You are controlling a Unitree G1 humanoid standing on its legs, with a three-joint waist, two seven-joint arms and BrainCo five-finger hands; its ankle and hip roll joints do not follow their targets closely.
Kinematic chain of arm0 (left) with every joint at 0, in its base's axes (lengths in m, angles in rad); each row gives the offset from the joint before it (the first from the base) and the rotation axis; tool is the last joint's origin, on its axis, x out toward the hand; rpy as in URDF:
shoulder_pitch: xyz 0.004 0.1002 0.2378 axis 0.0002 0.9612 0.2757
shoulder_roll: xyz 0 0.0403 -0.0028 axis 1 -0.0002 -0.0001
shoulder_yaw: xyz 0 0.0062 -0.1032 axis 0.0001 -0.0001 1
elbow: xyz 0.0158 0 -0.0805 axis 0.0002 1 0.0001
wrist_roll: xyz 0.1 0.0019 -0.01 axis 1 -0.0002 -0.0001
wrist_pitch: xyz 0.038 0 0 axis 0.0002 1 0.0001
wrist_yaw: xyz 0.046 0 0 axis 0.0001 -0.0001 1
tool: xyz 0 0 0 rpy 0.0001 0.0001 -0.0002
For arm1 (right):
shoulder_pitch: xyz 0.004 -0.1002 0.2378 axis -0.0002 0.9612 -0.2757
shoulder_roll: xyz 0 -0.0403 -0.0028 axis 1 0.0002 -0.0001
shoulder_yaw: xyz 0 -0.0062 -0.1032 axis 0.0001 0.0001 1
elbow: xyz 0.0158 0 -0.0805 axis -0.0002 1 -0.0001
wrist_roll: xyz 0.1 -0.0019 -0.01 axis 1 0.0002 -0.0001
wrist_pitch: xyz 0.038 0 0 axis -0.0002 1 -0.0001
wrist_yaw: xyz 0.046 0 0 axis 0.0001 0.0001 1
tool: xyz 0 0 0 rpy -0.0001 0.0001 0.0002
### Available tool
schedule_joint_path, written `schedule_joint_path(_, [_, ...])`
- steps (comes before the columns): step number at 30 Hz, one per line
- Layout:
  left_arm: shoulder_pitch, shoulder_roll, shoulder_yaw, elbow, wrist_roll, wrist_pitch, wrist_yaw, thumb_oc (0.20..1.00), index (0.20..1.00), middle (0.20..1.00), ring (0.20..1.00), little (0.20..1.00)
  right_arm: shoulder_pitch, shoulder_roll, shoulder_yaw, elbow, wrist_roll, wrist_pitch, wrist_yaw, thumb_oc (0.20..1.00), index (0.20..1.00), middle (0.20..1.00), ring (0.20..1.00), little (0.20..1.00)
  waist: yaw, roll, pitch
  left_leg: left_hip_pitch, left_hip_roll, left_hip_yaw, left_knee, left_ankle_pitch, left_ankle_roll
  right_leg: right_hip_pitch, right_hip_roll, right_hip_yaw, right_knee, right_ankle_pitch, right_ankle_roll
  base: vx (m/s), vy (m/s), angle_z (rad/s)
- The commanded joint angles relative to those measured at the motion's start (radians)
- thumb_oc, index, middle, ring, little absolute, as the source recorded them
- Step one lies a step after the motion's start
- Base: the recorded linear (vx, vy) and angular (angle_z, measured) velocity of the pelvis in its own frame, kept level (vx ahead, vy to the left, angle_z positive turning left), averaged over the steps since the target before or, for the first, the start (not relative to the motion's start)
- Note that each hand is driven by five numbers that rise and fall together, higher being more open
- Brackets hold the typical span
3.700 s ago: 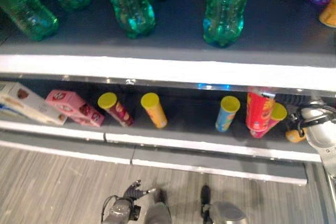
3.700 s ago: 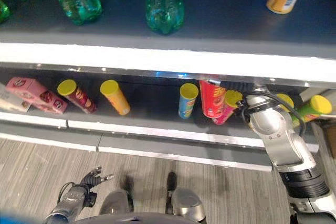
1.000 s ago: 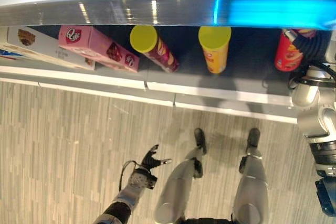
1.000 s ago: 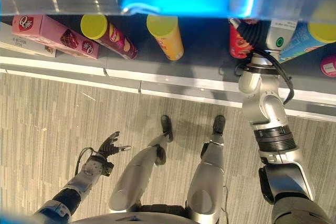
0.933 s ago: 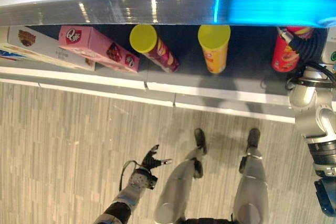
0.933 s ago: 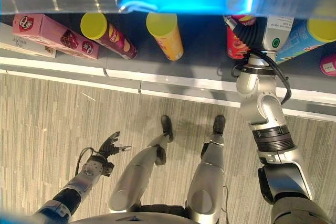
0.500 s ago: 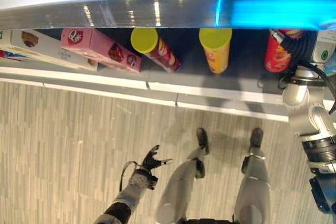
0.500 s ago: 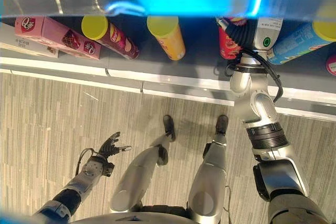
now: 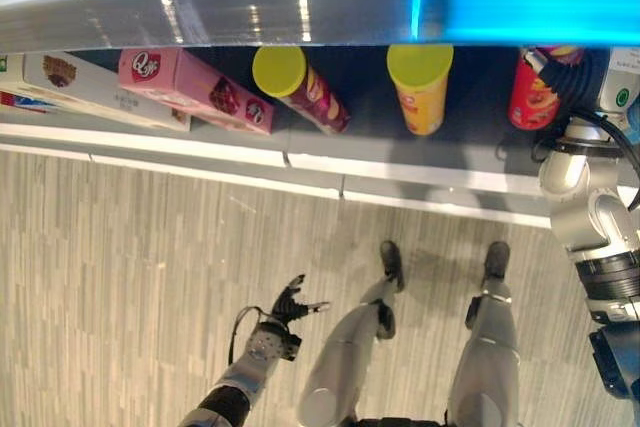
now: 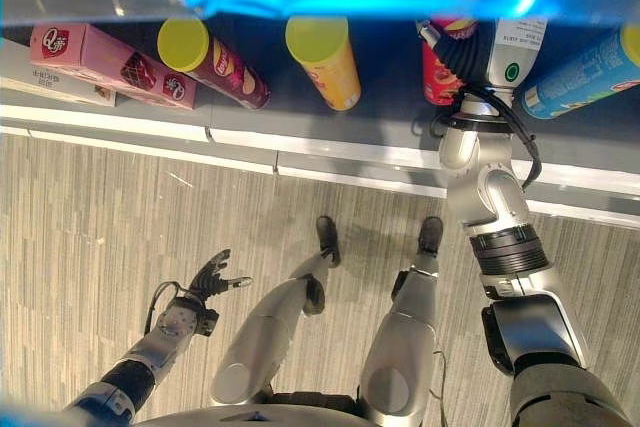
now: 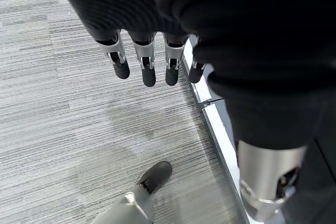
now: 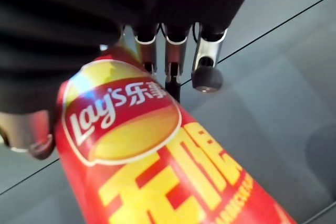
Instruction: Put the goods on the table back onto the shelves and tidy them up.
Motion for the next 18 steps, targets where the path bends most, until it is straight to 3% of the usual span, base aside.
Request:
schedule_joint_path(1, [0.028,-0.011,-0.007,-0.039,-0.023,-0.011,0.023,1.000,1.000,1.000,1.000,1.000,-0.038,-0.079,-0.019,-0.079,-0.007,-0.015,-0.025,0.200,0.200,0.200,0.200,0.200,-0.008,0.094,0.023,-0.018,0.088,-0.035,0.263,-0.263,-0.094,-0.018,-0.063,0.012,-0.014,-0.013,0.023,-0.03,0.005,-0.05])
schedule_joint_path(7, [0.026,-0.009,-0.005,-0.038,-0.019,-0.009,0.029,1.000,1.000,1.000,1.000,1.000,-0.025,-0.072,-0.024,-0.091,-0.004,-0.020,-0.036,0.200,0.200,0.200,0.200,0.200,-0.013,0.090,0.023,-0.026,0.089,-0.029,0.275,-0.268,-0.093,-0.023,-0.064,0.017,-0.015,-0.008,0.023,-0.03,0.013,-0.02])
schedule_joint_path(8, [0.027,-0.009,-0.005,-0.037,-0.018,-0.008,0.030,1.000,1.000,1.000,1.000,1.000,-0.022,-0.070,-0.025,-0.093,-0.004,-0.019,-0.037,0.740,0.740,0.740,0.740,0.740,-0.014,0.090,0.023,-0.027,0.089,-0.029,0.277,-0.267,-0.093,-0.023,-0.063,0.017,-0.016,-0.007,0.023,-0.04,0.007,0.01])
schedule_joint_path(9, [0.027,-0.008,-0.005,-0.037,-0.017,-0.009,0.030,1.000,1.000,1.000,1.000,1.000,-0.021,-0.069,-0.028,-0.093,-0.002,-0.019,-0.040,0.931,0.931,0.931,0.931,0.931,-0.015,0.090,0.023,-0.029,0.090,-0.028,0.277,-0.265,-0.094,-0.023,-0.063,0.015,-0.017,-0.006,0.023,-0.04,0.016,0.01])
schedule_joint_path(10, [0.025,-0.007,-0.005,-0.035,-0.016,-0.010,0.032,1.000,1.000,1.000,1.000,1.000,-0.022,-0.068,-0.028,-0.093,-0.001,-0.019,-0.043,1.000,1.000,1.000,1.000,1.000,-0.015,0.090,0.023,-0.030,0.090,-0.029,0.277,-0.264,-0.094,-0.022,-0.063,0.014,-0.019,-0.004,0.023,-0.04,0.019,0.01])
schedule_joint_path(18, [0.019,-0.006,-0.003,-0.025,-0.022,-0.010,0.039,1.000,1.000,1.000,1.000,1.000,-0.021,-0.054,-0.034,-0.115,0.008,-0.022,-0.056,1.000,1.000,1.000,1.000,1.000,-0.015,0.083,0.023,-0.040,0.092,-0.029,0.284,-0.265,-0.094,-0.032,-0.064,0.020,-0.012,-0.003,0.021,-0.04,0.014,-0.01])
